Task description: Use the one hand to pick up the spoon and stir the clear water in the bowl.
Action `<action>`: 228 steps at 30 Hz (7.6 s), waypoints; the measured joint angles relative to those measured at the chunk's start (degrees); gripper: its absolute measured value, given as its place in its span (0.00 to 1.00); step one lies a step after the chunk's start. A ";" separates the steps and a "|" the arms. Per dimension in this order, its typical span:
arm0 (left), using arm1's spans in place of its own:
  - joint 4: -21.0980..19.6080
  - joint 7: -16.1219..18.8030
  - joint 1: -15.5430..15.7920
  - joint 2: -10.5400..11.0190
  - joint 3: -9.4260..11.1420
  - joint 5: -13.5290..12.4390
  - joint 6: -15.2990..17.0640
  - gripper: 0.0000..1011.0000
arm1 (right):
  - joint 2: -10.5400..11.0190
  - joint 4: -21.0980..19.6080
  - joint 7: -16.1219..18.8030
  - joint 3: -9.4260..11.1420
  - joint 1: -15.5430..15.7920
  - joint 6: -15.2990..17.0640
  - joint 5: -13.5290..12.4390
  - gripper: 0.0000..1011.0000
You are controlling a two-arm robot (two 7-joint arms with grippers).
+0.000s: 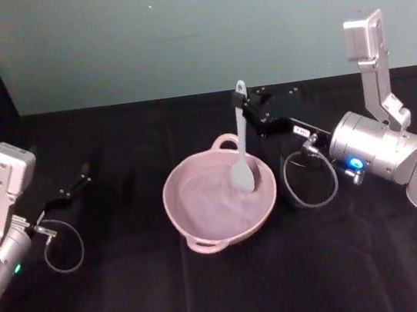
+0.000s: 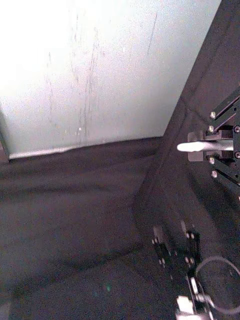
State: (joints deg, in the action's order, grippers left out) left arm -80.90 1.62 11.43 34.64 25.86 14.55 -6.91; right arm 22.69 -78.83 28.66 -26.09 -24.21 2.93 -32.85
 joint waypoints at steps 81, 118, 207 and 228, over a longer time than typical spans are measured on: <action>0.00 0.00 0.00 0.00 0.00 -0.01 0.00 1.00 | -5.38 -1.67 1.68 -5.79 -0.99 -0.86 4.65 0.11; 0.00 0.00 0.00 0.00 0.00 -0.01 0.00 1.00 | -1.64 -3.35 -0.65 -0.62 1.67 -1.50 5.25 0.11; 0.00 0.00 0.00 0.00 0.00 0.00 0.00 1.00 | -8.18 4.69 0.93 -3.26 -3.12 -2.96 5.10 0.11; 0.00 0.00 0.00 0.00 0.00 0.00 0.00 1.00 | -4.83 2.17 -2.95 1.25 -0.74 -2.08 6.27 0.11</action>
State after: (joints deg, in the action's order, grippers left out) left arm -80.90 1.62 11.43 34.64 25.86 14.55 -6.91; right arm 17.86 -76.66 25.71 -24.84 -24.95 0.85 -26.57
